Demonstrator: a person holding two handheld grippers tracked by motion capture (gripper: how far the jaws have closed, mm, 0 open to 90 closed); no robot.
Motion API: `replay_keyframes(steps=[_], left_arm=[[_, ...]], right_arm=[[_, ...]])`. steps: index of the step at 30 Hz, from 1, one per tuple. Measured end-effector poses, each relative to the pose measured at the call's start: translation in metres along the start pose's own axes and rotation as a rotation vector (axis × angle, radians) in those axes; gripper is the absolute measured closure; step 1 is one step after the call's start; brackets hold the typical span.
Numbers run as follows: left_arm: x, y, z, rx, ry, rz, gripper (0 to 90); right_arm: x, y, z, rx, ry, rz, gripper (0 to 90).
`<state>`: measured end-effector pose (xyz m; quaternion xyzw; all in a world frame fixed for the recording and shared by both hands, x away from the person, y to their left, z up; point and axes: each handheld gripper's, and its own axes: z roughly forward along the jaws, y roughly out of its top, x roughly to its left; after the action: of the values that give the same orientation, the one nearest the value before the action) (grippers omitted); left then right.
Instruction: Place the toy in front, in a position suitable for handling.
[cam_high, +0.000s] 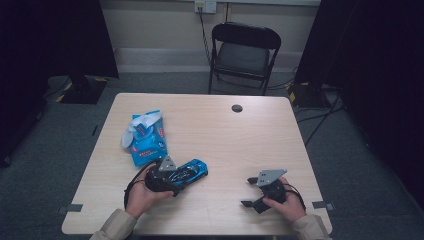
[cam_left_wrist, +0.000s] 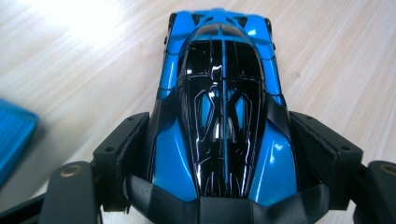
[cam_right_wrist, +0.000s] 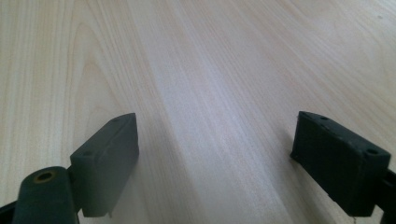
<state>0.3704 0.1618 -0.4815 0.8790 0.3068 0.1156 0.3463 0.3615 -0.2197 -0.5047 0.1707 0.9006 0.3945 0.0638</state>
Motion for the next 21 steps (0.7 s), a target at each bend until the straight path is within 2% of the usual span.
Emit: replay_keyframes(steps=[3,11,21], left_arm=[[0.001,-0.005,0.000,0.002,-0.001,-0.010,24.6],[0.004,-0.017,0.001,0.013,-0.010,-0.002,24.5],[0.005,-0.019,0.001,0.010,-0.015,0.005,24.4]], right_arm=[[0.000,0.000,0.000,0.000,0.000,0.000,13.6],[0.000,0.000,0.000,-0.002,-0.003,-0.002,13.7],[0.000,0.000,0.000,0.001,-0.006,0.005,13.7]])
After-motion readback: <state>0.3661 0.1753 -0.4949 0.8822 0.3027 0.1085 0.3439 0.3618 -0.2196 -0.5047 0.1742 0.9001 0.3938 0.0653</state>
